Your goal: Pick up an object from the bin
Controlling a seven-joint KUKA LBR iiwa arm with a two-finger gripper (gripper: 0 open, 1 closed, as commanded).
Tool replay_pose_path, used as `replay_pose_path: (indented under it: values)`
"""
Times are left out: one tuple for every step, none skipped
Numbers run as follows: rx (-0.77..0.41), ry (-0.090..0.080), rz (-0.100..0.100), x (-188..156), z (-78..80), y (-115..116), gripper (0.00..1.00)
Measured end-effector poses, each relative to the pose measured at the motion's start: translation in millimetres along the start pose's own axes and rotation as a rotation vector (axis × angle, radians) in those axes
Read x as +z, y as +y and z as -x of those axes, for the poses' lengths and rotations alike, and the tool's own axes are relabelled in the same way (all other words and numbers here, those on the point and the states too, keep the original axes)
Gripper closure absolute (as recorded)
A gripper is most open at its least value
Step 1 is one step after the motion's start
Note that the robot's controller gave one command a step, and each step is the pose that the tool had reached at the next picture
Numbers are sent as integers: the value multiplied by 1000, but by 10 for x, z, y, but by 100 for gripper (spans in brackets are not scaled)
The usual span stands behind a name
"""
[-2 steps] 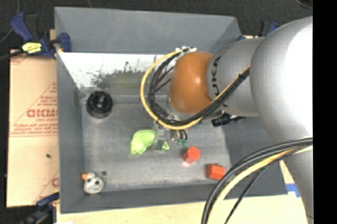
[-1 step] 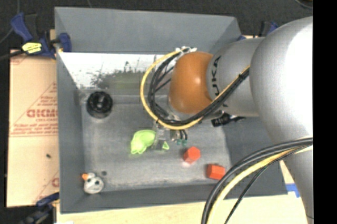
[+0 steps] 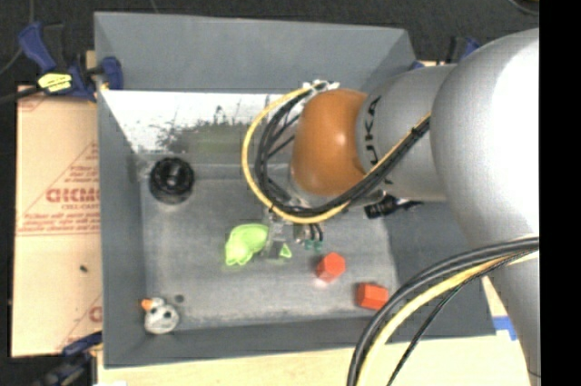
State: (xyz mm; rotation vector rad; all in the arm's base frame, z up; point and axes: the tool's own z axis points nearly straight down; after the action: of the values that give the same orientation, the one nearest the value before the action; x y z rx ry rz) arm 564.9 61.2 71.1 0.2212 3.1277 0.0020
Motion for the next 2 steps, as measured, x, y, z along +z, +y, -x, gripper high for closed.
replay_pose_path:
  values:
    - [-24, 1, 0, -801, -27, 4, 100]
    - [-28, -5, 1, -927, 7, 2, 100]
